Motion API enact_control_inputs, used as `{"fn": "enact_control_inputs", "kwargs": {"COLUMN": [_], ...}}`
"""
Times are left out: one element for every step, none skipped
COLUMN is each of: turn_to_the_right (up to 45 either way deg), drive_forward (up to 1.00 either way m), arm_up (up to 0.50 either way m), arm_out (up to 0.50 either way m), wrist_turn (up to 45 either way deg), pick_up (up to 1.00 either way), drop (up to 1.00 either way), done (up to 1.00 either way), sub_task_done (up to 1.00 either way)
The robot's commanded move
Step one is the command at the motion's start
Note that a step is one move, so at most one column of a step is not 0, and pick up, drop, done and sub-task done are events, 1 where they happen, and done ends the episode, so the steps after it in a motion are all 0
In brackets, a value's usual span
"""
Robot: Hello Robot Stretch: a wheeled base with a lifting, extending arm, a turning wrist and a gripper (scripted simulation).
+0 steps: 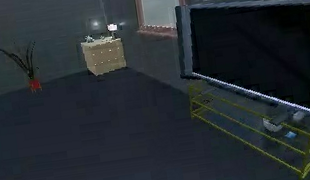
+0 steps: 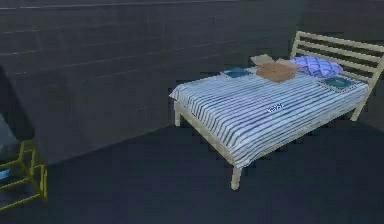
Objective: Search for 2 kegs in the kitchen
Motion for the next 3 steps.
{"fn": "enact_control_inputs", "kwargs": {"turn_to_the_right": [-45.0,-12.0,0.0], "drive_forward": [0.00,0.00,1.00], "arm_up": [0.00,0.00,0.00], "arm_out": [0.00,0.00,0.00], "wrist_turn": [0.0,0.0,0.0], "pick_up": [0.00,0.00,0.00], "drop": [0.00,0.00,0.00], "done": [0.00,0.00,0.00], "sub_task_done": [0.00,0.00,0.00]}}
